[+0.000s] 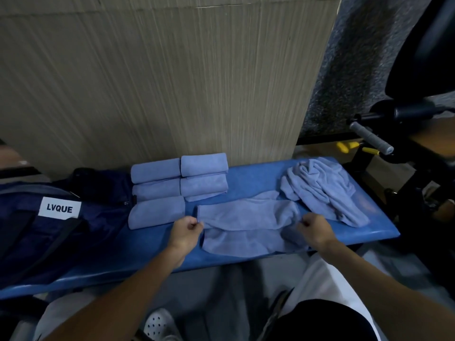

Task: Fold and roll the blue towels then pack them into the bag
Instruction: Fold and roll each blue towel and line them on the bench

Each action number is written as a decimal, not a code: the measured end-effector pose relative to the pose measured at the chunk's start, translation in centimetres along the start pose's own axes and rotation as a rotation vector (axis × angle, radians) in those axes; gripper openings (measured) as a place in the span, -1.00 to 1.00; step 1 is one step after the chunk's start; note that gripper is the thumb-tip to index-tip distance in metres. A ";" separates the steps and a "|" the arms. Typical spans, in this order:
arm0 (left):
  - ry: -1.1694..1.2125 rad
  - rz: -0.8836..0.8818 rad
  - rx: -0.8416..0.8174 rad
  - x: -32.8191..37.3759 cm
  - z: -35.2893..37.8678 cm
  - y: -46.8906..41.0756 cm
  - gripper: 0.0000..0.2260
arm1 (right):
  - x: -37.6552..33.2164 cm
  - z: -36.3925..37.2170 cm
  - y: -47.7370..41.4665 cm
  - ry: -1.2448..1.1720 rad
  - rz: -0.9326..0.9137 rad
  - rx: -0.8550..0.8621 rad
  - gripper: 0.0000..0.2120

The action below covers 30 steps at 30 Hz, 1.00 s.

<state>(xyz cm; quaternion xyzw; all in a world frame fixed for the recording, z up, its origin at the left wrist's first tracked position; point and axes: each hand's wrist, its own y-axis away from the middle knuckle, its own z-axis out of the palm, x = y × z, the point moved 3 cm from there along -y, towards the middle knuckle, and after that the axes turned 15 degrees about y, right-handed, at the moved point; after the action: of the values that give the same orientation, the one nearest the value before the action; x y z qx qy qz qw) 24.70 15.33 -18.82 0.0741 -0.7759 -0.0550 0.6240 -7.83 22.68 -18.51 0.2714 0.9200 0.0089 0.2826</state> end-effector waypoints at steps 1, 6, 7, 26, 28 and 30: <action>0.045 0.013 0.006 0.4 0.0 -0.2 -0.82 | -0.3 -0.4 0.0 -0.024 0.007 0.024 -0.64; 0.104 0.109 0.044 5.2 -0.3 -1.0 -0.79 | -3.3 -3.5 -0.3 -0.287 -0.030 0.122 -0.65; 0.101 0.135 0.054 6.1 -0.3 -1.6 -0.78 | -4.1 -4.4 -0.3 -0.352 -0.046 0.124 -0.67; 0.019 0.344 -0.226 20.9 -2.9 1.9 -0.65 | -9.1 -16.6 1.9 -0.779 -0.222 0.385 -0.80; -0.098 0.442 -0.128 21.1 -3.4 1.3 -0.72 | -9.0 -16.9 1.9 -0.817 -0.200 0.362 -0.80; -0.159 0.497 -0.046 20.9 -3.9 0.7 -0.76 | -9.0 -17.1 1.9 -0.841 -0.187 0.333 -0.81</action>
<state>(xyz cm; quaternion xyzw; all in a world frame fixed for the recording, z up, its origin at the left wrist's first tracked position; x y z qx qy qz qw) 24.06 12.17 2.23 -0.1374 -0.8155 0.0766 0.5570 -9.66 22.13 0.83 0.2091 0.7349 -0.2753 0.5834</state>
